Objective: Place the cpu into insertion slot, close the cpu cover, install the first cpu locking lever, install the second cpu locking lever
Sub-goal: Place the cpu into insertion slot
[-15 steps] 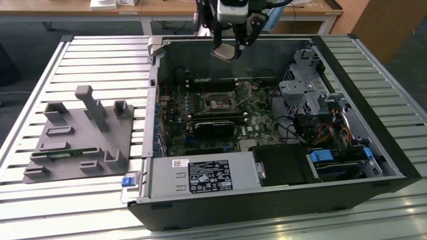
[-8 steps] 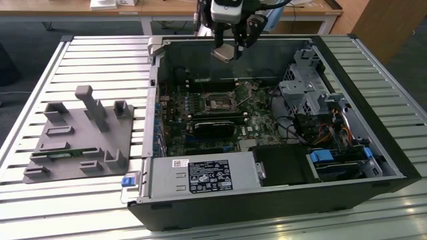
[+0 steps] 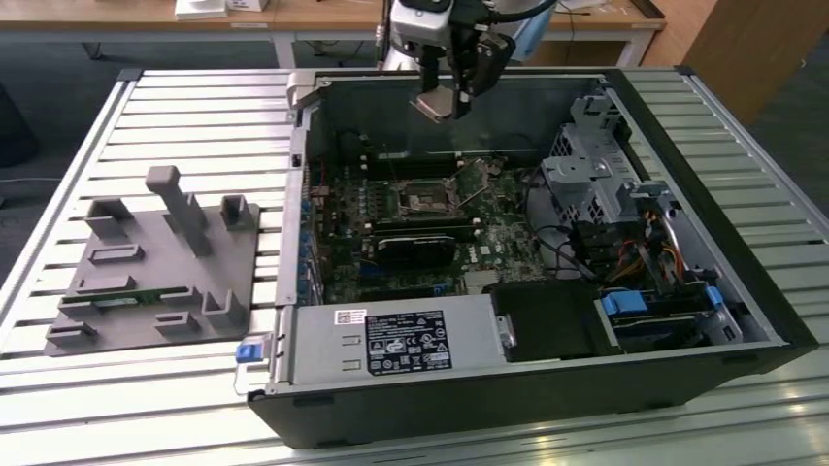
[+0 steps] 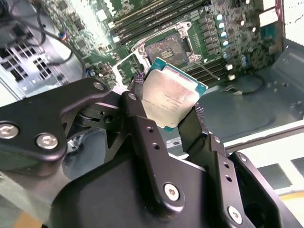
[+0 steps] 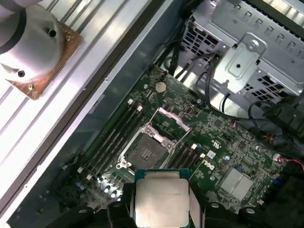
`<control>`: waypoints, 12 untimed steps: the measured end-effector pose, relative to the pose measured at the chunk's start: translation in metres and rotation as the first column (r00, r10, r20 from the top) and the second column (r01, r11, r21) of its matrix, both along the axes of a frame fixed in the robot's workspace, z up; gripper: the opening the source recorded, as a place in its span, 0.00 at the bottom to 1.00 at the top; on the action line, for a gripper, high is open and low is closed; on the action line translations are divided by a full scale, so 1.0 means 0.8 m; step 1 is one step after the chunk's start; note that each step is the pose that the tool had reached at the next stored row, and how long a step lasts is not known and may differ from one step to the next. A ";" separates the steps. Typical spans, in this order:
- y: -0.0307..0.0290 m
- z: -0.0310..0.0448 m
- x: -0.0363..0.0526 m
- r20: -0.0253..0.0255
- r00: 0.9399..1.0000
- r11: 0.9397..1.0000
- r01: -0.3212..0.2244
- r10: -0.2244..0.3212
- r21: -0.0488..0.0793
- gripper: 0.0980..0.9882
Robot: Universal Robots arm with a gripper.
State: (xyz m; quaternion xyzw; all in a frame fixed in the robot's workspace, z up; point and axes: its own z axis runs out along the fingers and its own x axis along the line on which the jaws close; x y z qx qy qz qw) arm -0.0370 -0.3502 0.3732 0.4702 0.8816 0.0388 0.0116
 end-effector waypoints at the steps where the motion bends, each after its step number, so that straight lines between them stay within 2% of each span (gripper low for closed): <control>1: 0.0000 -0.0002 0.000 0.000 1.000 1.000 0.018 -0.018 0.000 0.50; 4: 0.0000 -0.0008 0.000 0.000 0.997 0.997 0.072 -0.072 0.000 0.50; 7: 0.0000 -0.0014 0.000 0.000 0.992 0.992 0.125 -0.125 0.000 0.50; 12: 0.0000 -0.0028 0.000 0.000 0.977 0.977 0.215 -0.215 0.000 0.50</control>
